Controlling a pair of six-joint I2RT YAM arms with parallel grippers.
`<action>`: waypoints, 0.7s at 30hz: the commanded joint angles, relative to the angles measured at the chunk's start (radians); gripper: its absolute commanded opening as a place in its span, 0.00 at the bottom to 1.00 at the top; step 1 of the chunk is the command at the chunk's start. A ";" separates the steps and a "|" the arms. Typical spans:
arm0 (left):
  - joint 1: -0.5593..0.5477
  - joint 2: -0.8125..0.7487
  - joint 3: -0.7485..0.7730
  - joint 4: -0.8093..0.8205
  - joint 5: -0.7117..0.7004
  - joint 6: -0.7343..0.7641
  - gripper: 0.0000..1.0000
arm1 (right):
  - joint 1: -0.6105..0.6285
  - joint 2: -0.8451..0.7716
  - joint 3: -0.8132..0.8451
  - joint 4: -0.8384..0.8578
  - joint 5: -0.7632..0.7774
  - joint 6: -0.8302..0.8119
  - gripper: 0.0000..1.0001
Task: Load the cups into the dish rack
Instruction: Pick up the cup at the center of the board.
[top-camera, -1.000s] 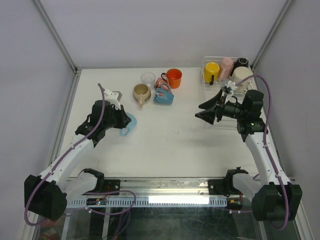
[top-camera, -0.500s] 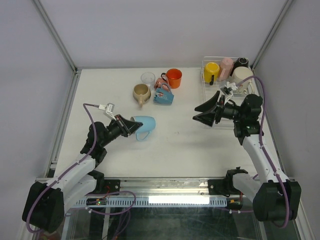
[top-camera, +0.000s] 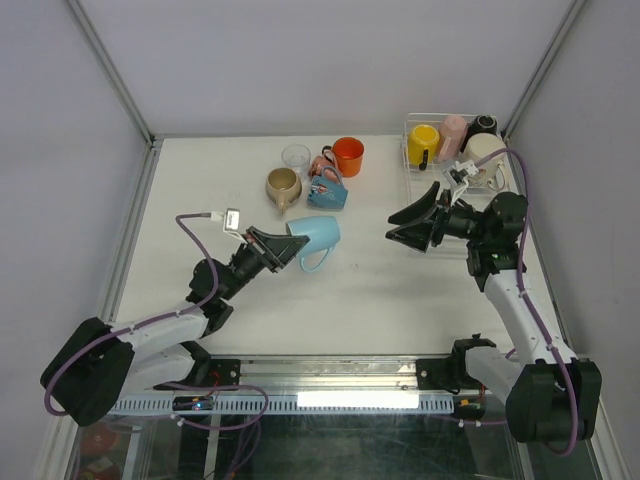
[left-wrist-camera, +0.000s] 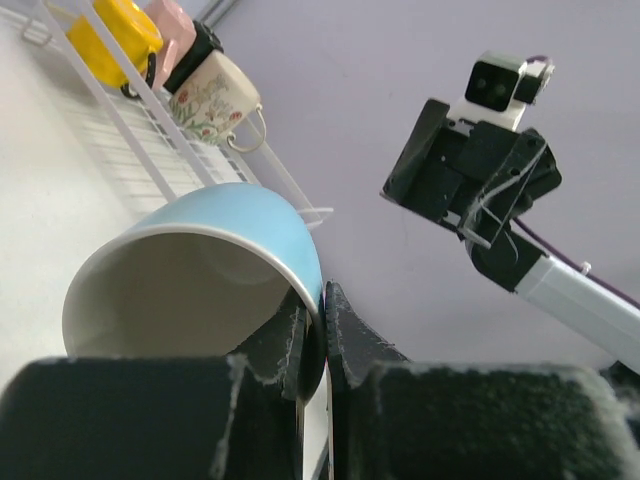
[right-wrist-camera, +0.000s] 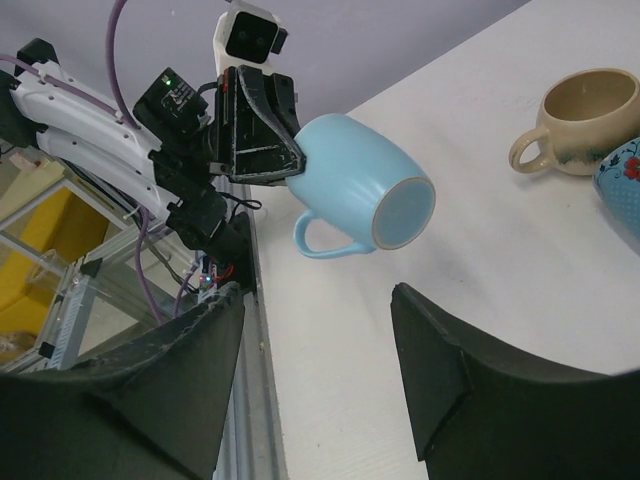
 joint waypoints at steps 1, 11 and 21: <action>-0.037 0.083 0.092 0.377 -0.109 0.010 0.00 | 0.012 0.003 0.008 0.082 0.019 0.108 0.63; -0.105 0.245 0.232 0.547 -0.147 0.074 0.00 | 0.024 0.017 -0.002 0.097 0.049 0.157 0.63; -0.177 0.427 0.387 0.692 -0.160 0.184 0.00 | 0.065 0.046 -0.028 0.124 0.100 0.244 0.67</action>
